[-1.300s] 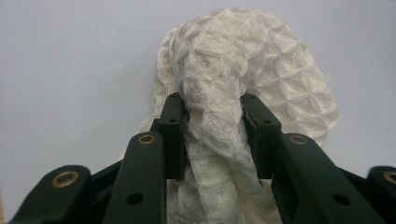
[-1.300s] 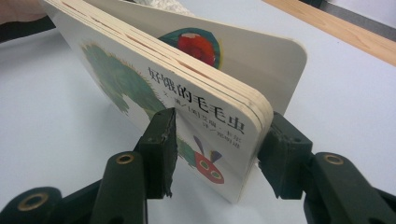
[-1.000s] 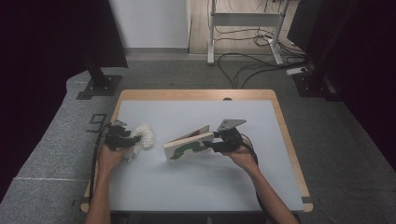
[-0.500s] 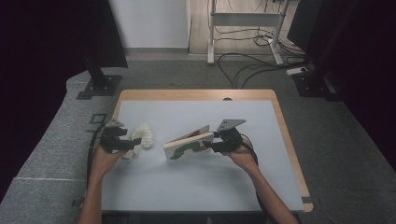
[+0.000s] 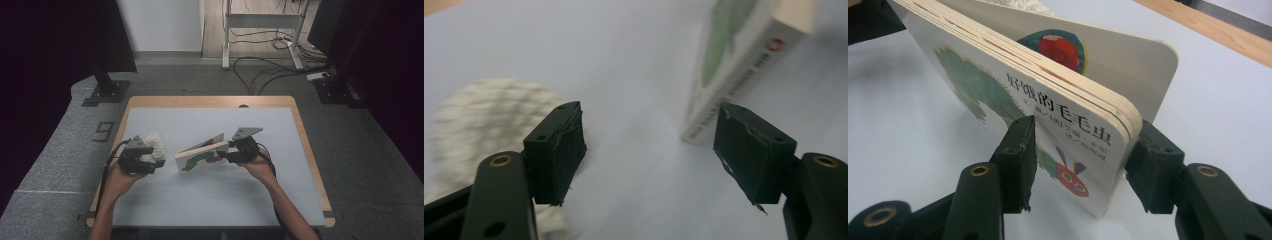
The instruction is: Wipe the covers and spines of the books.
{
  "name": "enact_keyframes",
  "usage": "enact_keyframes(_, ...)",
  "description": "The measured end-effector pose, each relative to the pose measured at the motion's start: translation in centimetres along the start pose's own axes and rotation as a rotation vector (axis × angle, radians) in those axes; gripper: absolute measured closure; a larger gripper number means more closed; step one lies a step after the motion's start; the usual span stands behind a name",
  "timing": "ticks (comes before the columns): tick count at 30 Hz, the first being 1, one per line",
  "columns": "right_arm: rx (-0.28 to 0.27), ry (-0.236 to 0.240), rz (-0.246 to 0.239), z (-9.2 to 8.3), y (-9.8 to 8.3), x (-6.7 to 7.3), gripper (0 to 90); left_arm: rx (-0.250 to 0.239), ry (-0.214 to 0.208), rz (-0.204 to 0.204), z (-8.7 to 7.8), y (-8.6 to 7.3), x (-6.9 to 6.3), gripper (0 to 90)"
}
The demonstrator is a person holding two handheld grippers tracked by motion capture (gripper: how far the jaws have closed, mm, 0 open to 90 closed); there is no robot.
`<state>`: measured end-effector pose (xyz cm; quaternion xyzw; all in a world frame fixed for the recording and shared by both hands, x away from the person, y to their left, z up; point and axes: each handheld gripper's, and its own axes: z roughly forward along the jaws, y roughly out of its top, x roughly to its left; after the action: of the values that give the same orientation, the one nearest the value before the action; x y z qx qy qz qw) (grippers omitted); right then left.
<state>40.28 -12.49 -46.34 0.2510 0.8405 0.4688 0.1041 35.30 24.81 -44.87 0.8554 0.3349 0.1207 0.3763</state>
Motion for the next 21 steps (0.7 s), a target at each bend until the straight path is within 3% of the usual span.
enact_keyframes(5,0.001,0.000,0.000,0.0,0.0,0.0,47.9,-0.005,-0.037,0.053,1.1,0.5,-1.7,33.6)
enact_keyframes(9,0.001,-0.001,0.000,0.0,0.0,0.0,48.0,-0.015,-0.042,0.087,1.7,1.2,-2.5,41.3)
enact_keyframes(18,0.000,0.003,-0.002,-0.2,-0.1,0.0,50.1,-0.009,-0.059,0.148,2.9,1.7,-2.9,57.1)
enact_keyframes(21,0.002,-0.006,-0.005,-0.2,-0.1,0.0,52.9,-0.023,-0.042,0.166,3.0,1.9,-3.0,64.0)
